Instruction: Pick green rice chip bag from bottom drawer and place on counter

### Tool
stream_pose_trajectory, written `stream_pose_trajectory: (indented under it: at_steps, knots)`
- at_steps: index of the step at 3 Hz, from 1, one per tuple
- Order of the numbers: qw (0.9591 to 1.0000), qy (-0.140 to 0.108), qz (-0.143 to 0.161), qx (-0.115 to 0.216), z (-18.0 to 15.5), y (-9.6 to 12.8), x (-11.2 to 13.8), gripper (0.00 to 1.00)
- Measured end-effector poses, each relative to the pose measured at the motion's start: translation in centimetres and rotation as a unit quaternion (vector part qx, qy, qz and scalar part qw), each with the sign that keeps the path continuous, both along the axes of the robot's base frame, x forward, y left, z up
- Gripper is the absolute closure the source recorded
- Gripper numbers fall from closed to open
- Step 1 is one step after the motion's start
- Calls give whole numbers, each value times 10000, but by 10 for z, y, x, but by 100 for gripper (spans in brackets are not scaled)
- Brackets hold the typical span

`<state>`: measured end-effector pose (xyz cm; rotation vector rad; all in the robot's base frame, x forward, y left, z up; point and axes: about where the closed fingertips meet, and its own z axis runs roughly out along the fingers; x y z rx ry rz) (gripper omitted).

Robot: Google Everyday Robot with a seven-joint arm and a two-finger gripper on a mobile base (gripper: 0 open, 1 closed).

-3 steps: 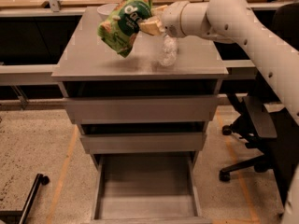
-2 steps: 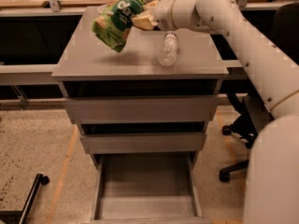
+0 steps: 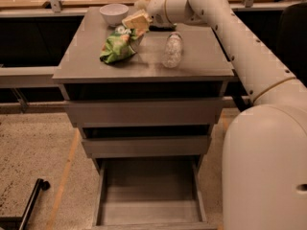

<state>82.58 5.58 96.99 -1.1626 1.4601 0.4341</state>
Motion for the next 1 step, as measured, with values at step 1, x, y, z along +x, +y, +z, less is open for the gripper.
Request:
stream_pose_trajectory:
  at_steps: [1]
  knots:
    - [10000,14,27,-1,-2,4,0,0]
